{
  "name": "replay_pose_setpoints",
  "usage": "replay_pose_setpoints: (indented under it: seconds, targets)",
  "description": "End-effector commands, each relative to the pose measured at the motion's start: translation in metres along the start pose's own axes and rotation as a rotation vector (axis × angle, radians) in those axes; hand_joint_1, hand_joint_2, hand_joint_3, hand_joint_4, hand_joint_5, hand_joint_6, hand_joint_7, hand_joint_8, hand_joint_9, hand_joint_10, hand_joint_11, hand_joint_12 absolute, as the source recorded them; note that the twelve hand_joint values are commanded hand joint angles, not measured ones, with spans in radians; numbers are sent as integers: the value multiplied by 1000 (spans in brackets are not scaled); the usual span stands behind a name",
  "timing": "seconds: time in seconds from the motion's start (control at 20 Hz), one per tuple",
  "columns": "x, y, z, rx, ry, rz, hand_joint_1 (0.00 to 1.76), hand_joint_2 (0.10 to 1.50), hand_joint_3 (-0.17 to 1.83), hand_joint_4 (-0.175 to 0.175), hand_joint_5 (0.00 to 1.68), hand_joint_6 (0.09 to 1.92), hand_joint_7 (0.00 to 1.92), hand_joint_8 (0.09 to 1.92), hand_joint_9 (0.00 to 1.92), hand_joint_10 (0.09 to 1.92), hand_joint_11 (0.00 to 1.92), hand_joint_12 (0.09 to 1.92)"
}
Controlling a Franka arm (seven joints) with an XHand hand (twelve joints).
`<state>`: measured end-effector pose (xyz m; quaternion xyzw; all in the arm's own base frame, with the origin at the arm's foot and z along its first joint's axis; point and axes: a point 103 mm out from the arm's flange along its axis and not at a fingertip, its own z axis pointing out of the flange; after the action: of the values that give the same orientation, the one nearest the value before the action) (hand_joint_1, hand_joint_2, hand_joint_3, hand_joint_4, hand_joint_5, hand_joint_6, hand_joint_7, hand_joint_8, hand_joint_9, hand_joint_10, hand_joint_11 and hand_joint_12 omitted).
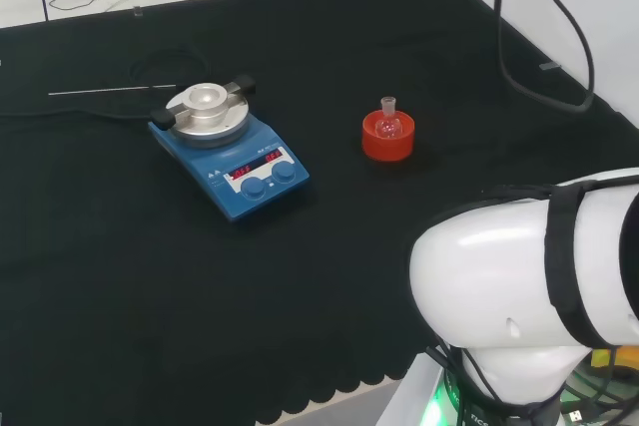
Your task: Pick up the round-bottom flask.
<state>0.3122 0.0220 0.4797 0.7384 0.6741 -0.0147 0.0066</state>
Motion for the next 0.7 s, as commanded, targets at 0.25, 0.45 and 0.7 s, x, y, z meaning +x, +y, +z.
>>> replay_pose_setpoints:
  seconds: [0.25, 0.45, 0.7]
  targets:
    - [-47, 44, 40, 59, 60, 92, 347, 1103, 359, 4, 353, 211, 23, 548, 136, 665, 0, 1386]
    - [-91, 58, 66, 75, 90, 133, 353, 1099, 356, 4, 356, 205, 24, 547, 138, 664, 0, 1386]
    - [-92, 81, 102, 116, 111, 172, 370, 1092, 353, 2, 367, 196, 31, 549, 145, 666, 0, 1388]
